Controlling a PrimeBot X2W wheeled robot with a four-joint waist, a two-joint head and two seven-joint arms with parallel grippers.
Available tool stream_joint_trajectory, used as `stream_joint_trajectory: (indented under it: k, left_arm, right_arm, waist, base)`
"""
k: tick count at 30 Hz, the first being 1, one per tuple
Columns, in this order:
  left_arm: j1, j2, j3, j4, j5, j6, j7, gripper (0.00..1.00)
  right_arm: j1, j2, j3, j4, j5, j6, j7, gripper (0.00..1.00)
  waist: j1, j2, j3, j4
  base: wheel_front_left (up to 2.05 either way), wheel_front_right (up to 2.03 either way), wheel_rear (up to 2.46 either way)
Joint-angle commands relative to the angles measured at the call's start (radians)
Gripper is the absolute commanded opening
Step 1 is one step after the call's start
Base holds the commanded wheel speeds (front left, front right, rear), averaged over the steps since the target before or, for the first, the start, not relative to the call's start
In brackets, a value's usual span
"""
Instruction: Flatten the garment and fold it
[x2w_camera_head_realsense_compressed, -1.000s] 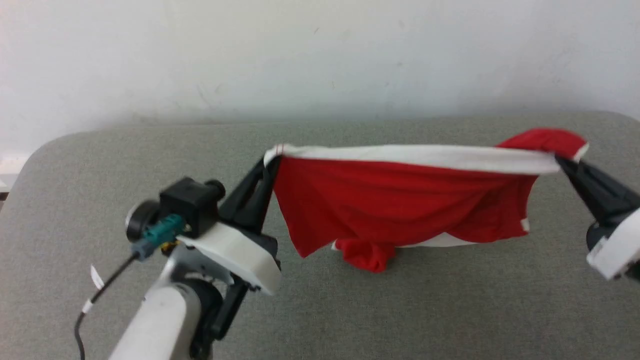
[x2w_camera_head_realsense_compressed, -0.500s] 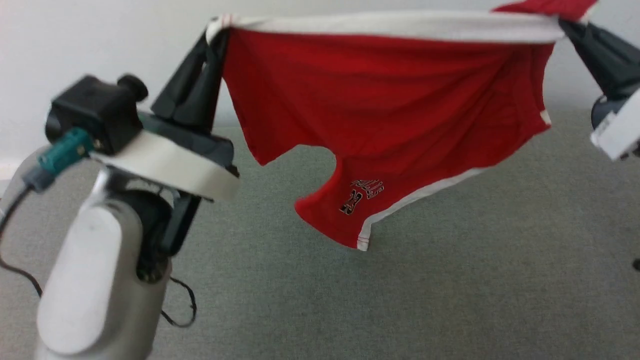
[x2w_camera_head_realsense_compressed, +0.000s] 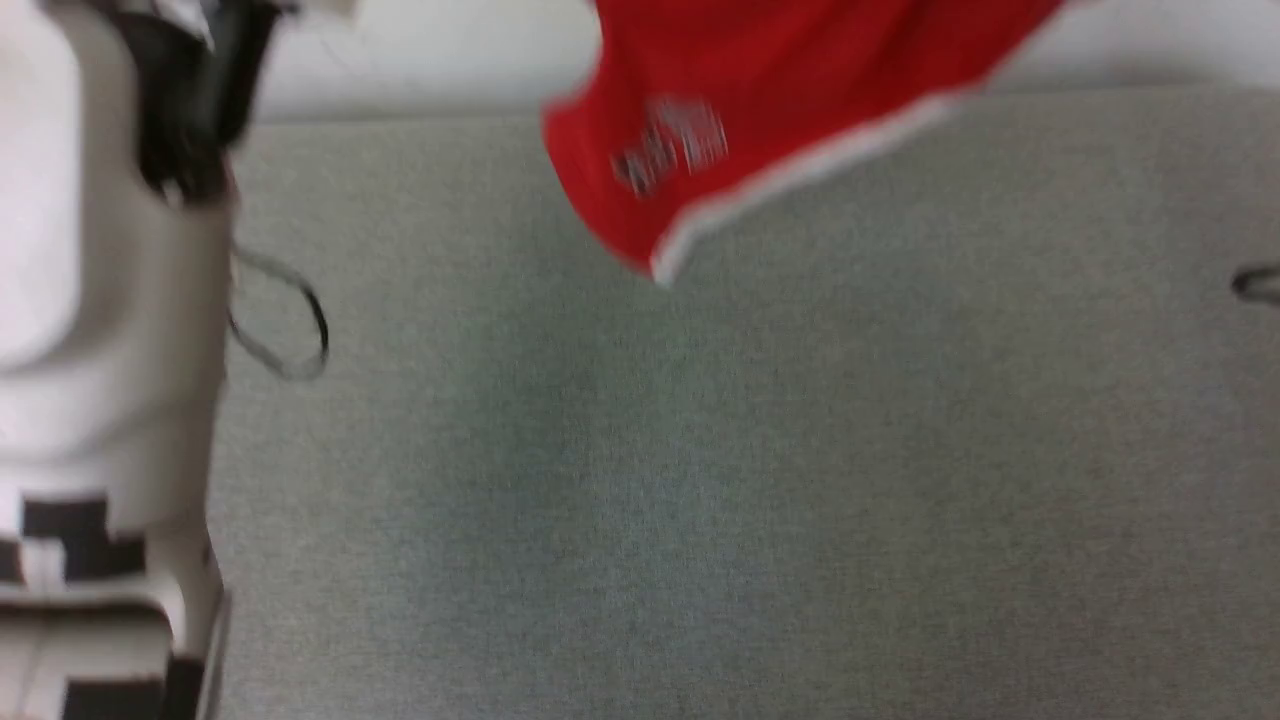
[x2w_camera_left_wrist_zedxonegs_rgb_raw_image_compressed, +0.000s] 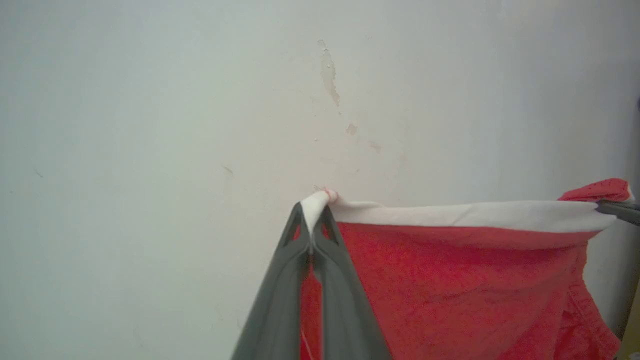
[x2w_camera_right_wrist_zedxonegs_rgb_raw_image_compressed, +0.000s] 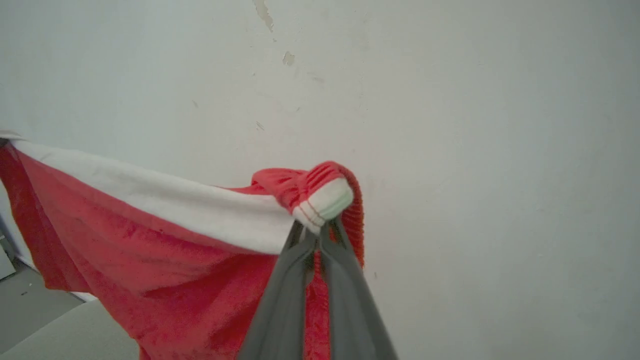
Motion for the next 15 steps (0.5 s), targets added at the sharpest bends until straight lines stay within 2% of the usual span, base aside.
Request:
stream_joint_trajectory:
  k: [1, 5, 9, 15]
  left_arm:
    - [-0.063, -0.006, 0.006, 0.031, 0.013, -0.002, -0.024, 0.00]
    - [-0.216, -0.015, 0.011, 0.135, 0.046, 0.006, -0.109, 0.00]
    - [-0.289, -0.032, -0.005, 0.222, 0.064, -0.003, -0.178, 0.00]
    - [-0.210, -0.074, -0.063, 0.314, 0.069, -0.027, -0.246, 0.00]
  right_arm:
    - [-0.053, 0.010, 0.002, 0.030, 0.009, -0.001, -0.031, 0.00]
    - [-0.178, 0.036, 0.013, 0.137, 0.016, -0.001, -0.130, 0.00]
    - [-0.231, 0.044, 0.055, 0.226, 0.036, -0.001, -0.208, 0.00]
    - [-0.161, 0.036, 0.161, 0.299, 0.108, -0.001, -0.271, 0.00]
  waist:
    - [-0.0004, 0.0000, 0.138, -0.001]
    - [-0.0004, 0.0000, 0.204, 0.008]
    - [-0.0004, 0.0000, 0.240, 0.026]
    - [-0.0004, 0.0000, 0.245, 0.057]
  base:
    - [0.00, 0.00, 0.00]
    - [0.00, 0.00, 0.00]
    - [0.00, 0.00, 0.00]
    - [0.00, 0.00, 0.00]
